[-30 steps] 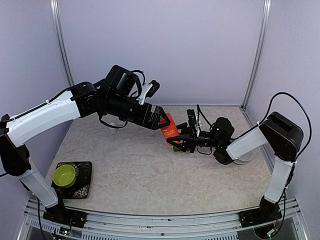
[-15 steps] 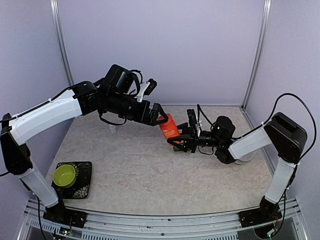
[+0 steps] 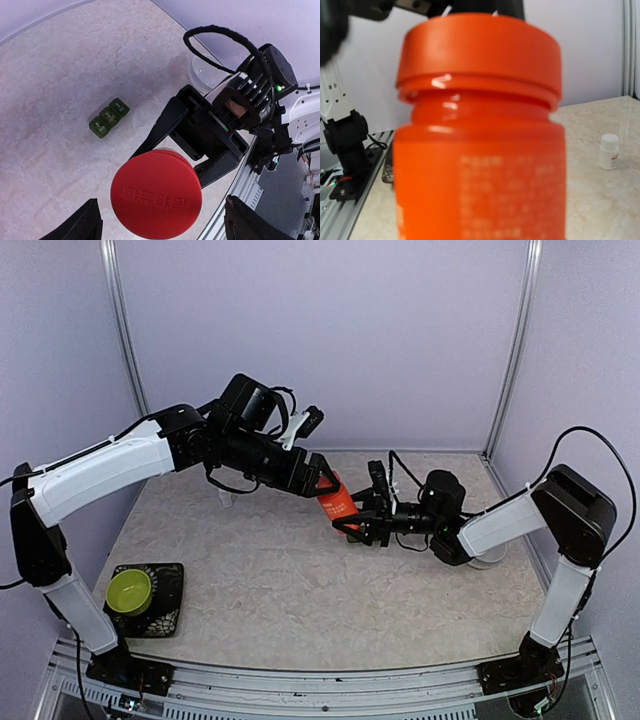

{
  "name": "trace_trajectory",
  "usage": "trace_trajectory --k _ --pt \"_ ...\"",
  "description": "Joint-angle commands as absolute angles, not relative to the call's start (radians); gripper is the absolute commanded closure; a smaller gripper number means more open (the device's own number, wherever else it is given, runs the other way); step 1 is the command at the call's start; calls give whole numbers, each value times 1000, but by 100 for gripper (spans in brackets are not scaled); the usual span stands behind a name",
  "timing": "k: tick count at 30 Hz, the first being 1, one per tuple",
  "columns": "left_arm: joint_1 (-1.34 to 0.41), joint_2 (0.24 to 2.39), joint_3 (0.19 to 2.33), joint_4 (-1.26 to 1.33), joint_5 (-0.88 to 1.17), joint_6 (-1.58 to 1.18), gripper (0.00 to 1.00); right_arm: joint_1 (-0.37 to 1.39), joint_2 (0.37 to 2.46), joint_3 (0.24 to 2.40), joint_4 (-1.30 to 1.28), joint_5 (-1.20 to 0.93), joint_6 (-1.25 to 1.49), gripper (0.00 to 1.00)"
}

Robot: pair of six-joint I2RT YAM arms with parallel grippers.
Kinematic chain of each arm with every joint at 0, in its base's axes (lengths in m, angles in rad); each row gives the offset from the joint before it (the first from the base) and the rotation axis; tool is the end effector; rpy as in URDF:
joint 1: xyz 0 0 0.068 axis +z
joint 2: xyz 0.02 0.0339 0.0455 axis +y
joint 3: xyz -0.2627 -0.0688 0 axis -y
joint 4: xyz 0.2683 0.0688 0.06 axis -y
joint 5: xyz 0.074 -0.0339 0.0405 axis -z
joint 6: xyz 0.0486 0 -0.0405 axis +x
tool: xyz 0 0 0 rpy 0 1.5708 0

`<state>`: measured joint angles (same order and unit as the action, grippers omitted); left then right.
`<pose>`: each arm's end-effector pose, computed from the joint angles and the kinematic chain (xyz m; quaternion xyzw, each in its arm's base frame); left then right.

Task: Sort the pills into containers
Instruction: Screw the lid of the pill bottle onto the pill bottle.

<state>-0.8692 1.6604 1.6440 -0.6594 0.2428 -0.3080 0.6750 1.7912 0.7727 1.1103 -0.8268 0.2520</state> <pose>0.2540 -0.3186 0.3549 0.2982 0.8454 -0.3293 0.2966 0.2710 0.2627 0.1827 -0.4197 0.5411 0.5446 0.4841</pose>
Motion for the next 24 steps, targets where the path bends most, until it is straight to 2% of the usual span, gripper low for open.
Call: trace_trajectory --k 1,4,8,24 --pt "-872 1681 1674 -656 301 -296 25 689 1749 807 1064 -806 209 84" --pt "-873 1687 1677 -656 303 -296 34 691 1749 809 1055 -803 202 84" --pt "-871 1683 1679 -651 299 -297 35 693 1748 814 1037 -804 192 85" --pt "-852 1675 1674 -636 290 -304 30 693 1745 816 1020 -804 181 85"
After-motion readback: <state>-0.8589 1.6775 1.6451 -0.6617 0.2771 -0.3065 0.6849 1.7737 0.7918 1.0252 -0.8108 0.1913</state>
